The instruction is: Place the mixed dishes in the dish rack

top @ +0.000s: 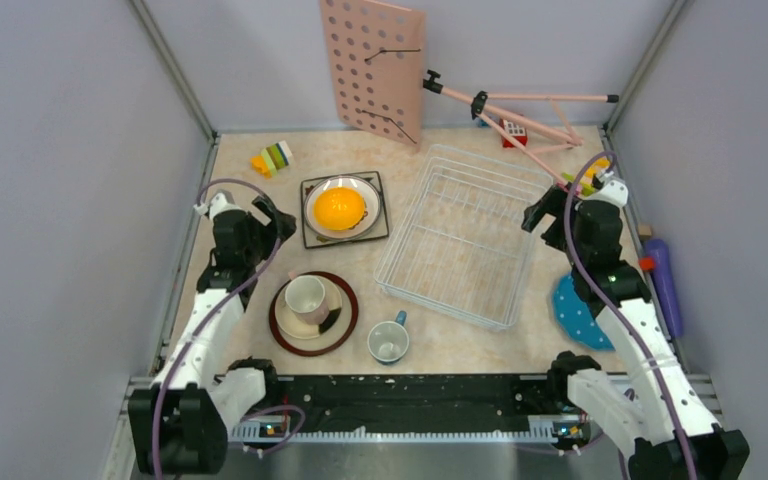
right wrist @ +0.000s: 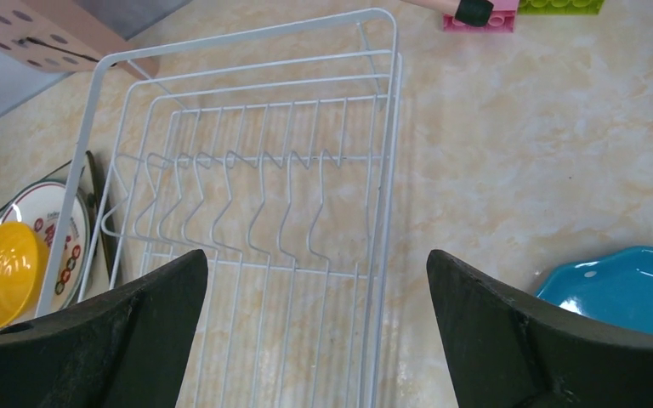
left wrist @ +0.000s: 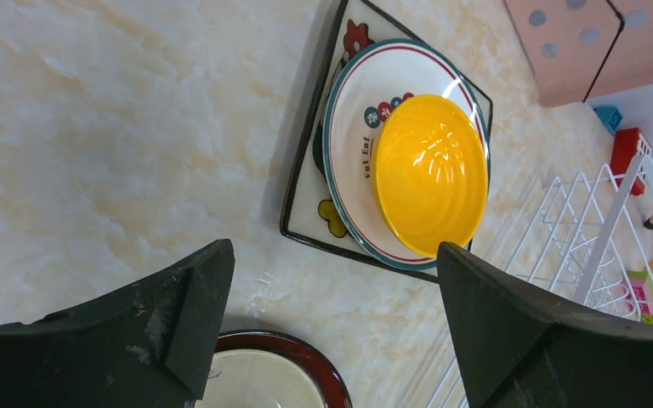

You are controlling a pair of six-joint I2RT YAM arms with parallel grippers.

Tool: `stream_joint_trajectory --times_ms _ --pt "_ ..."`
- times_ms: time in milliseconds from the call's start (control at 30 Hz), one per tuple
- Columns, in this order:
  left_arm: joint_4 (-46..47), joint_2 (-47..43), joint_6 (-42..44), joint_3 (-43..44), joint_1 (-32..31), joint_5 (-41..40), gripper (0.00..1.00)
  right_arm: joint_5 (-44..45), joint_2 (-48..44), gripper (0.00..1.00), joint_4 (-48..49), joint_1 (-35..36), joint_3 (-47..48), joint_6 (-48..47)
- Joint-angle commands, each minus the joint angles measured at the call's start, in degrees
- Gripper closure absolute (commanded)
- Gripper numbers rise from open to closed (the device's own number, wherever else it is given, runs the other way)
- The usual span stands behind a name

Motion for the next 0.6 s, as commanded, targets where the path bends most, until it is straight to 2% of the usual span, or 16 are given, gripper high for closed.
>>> stream_joint_trajectory --times_ms 0,167,300,367,567 --pt "3.1 7.1 -1.3 6.5 -0.4 4.2 0.06 4.4 3.5 0.01 1.8 0.4 4.9 1.0" --pt "2.6 15.3 -0.1 12.1 -2.9 3.4 0.06 1.7 4.7 0.01 1.1 0.4 4.6 3.2" --pt "2.2 19.0 0.9 15.1 -4.5 1.8 0.05 -2.0 3.3 0.01 2.2 -0.3 4.2 1.3" --pt "1.5 21.0 1.6 16.7 -5.7 -1.7 0.02 -3.2 2.4 0.01 3.7 -0.3 3.3 0.4" --pt "-6.9 30.4 2.6 25.2 -7.9 -7.1 0.02 -3.9 1.4 0.01 6.0 -0.4 1.7 0.3"
